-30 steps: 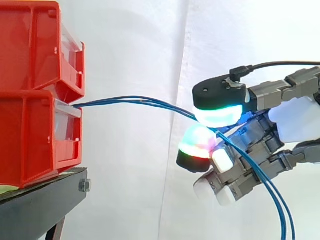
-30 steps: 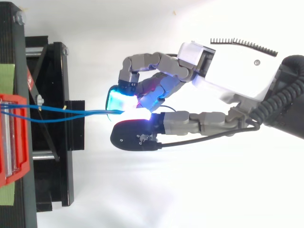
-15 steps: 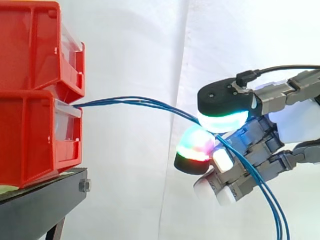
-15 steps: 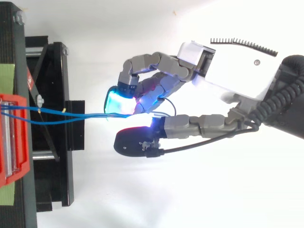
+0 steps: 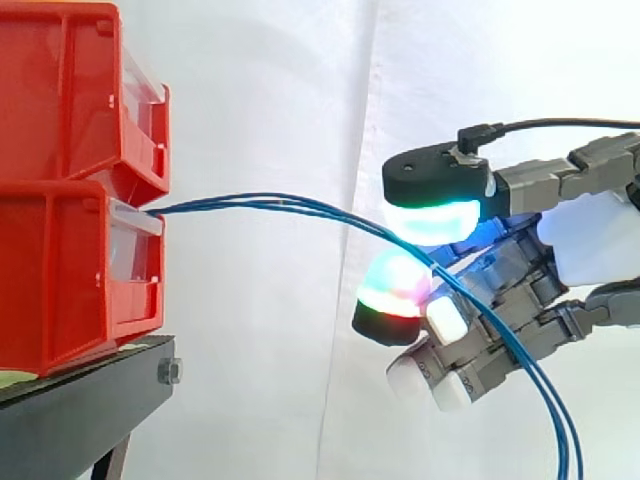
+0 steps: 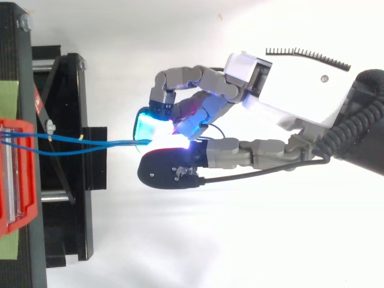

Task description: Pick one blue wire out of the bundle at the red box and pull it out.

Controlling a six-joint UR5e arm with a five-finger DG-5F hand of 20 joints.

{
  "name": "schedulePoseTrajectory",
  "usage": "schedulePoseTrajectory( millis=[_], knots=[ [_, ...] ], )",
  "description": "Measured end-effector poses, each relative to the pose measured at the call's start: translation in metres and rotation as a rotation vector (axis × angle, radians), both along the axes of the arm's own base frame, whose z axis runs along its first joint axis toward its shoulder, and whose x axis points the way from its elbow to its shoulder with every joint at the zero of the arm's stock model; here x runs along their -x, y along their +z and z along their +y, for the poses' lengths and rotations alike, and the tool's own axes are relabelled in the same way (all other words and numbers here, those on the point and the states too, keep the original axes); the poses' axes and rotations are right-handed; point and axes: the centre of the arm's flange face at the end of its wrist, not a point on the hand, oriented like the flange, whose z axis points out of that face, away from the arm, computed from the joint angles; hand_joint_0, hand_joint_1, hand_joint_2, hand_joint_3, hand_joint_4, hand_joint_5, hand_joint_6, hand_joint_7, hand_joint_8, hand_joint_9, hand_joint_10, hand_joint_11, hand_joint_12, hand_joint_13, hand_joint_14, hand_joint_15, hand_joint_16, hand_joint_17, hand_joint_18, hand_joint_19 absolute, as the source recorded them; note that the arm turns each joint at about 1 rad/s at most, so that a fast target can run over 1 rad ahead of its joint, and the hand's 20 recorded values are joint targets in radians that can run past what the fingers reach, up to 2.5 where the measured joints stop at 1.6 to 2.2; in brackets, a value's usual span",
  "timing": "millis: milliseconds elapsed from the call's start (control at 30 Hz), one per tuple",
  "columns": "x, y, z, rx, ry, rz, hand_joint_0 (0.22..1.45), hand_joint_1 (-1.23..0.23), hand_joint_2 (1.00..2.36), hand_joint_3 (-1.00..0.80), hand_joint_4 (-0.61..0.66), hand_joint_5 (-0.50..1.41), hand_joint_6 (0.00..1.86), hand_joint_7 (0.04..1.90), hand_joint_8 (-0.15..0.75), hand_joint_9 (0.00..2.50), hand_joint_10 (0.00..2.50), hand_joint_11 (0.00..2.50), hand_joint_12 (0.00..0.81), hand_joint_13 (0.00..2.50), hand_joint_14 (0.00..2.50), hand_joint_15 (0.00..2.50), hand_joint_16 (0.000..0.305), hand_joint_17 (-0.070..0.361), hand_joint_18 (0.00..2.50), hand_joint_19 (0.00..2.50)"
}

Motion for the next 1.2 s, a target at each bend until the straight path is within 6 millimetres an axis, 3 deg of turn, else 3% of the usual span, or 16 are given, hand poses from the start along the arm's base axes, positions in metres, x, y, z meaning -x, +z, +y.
schedulePoseTrajectory(
  millis=[133, 300, 467, 633, 833, 1033, 1200],
  knots=[
    [0.0001, 0.0, 0.0, 0.0, 0.0, 0.0, 0.62, -0.69, 1.01, -0.11, 0.3, -0.05, 0.5, 1.28, 0.27, 1.08, 0.03, 0.56, 0.389, 0.69, 0.02, 0.41, 0.067, 0.15, 0.46, 0.53],
    [0.0001, -0.0002, 0.0, -0.001, 0.0, 0.001, 0.62, -0.78, 1.01, -0.1, 0.29, -0.11, 0.67, 0.98, 0.266, 1.05, 0.02, 0.64, 0.392, 0.69, 0.02, 0.43, 0.065, 0.147, 0.47, 0.52],
    [0.0, 0.0, 0.0, -0.001, 0.0, 0.0, 0.62, -0.81, 1.01, -0.11, 0.31, -0.12, 0.74, 0.86, 0.257, 1.04, 0.03, 0.65, 0.385, 0.68, 0.02, 0.42, 0.064, 0.143, 0.46, 0.52],
    [0.0, 0.0001, 0.0, -0.001, 0.0, -0.001, 0.58, -0.76, 1.01, -0.17, 0.35, -0.1, 0.69, 0.97, 0.263, 1.06, 0.02, 0.59, 0.384, 0.69, 0.02, 0.42, 0.065, 0.147, 0.47, 0.54],
    [0.0, 0.0001, 0.0004, -0.002, 0.0, -0.001, 0.6, -0.58, 1.01, -0.18, 0.34, -0.04, 0.5, 1.33, 0.244, 1.08, 0.02, 0.51, 0.382, 0.7, 0.02, 0.42, 0.065, 0.147, 0.46, 0.56],
    [0.0, 0.0002, 0.0008, -0.001, 0.0, -0.001, 0.62, -0.55, 1.01, -0.13, 0.37, -0.03, 0.5, 1.24, 0.249, 1.11, 0.02, 0.46, 0.389, 0.71, 0.02, 0.4, 0.068, 0.153, 0.48, 0.55],
    [-0.0007, 0.0018, 0.0012, -0.003, 0.0, -0.005, 0.62, -0.72, 1.01, -0.05, 0.32, -0.05, 0.5, 1.29, 0.278, 1.09, 0.02, 0.54, 0.411, 0.72, 0.02, 0.41, 0.07, 0.158, 0.49, 0.53]
  ],
)
